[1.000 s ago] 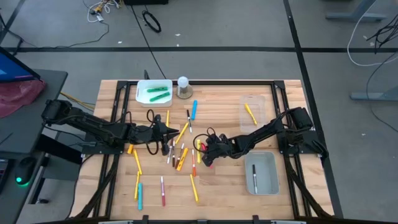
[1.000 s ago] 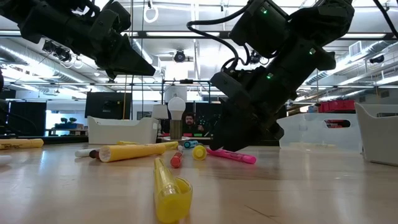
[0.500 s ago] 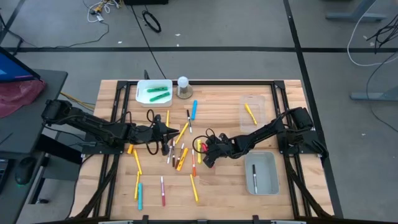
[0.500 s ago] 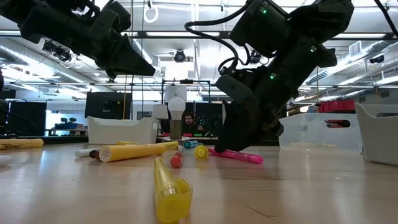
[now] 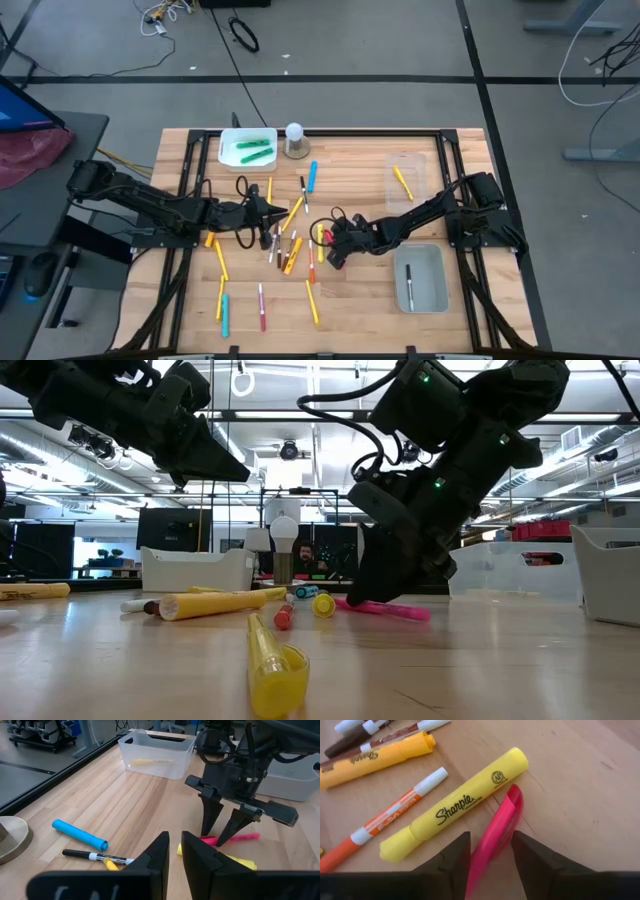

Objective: Pick & Place Markers
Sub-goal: Put the pink pen into the transparent bin

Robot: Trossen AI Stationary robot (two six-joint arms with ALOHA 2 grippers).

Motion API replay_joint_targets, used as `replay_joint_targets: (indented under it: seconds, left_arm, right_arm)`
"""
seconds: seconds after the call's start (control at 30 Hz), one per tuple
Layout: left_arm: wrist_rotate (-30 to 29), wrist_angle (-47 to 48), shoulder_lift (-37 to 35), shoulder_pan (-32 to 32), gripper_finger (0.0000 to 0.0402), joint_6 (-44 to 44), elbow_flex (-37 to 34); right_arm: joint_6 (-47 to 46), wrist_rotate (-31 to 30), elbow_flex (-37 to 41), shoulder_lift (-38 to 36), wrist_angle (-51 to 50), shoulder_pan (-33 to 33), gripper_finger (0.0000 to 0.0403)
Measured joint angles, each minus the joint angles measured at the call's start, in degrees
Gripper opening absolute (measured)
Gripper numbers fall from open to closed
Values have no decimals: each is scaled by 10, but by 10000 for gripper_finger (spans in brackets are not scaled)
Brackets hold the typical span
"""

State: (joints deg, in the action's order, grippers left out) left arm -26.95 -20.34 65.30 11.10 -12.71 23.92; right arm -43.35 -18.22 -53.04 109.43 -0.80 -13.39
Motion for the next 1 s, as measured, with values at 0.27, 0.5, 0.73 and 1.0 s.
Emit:
replay_joint_targets:
  seconds: [0.27, 0.5, 0.73, 1.0]
  left_arm:
    - [0, 0, 0, 0, 55, -1, 0]
    - [0, 0, 0, 0, 55, -1, 0]
    - [0, 0, 0, 0, 55, 0, 0]
    - [0, 2, 0, 0, 55, 0, 0]
  right_arm:
    - [90, -15, 1, 1, -10, 0, 86]
    - [113, -19, 0, 0, -36, -1, 18]
    - [88, -59, 7, -56, -120, -21, 17]
    - [-1, -179, 4, -236, -320, -35, 16]
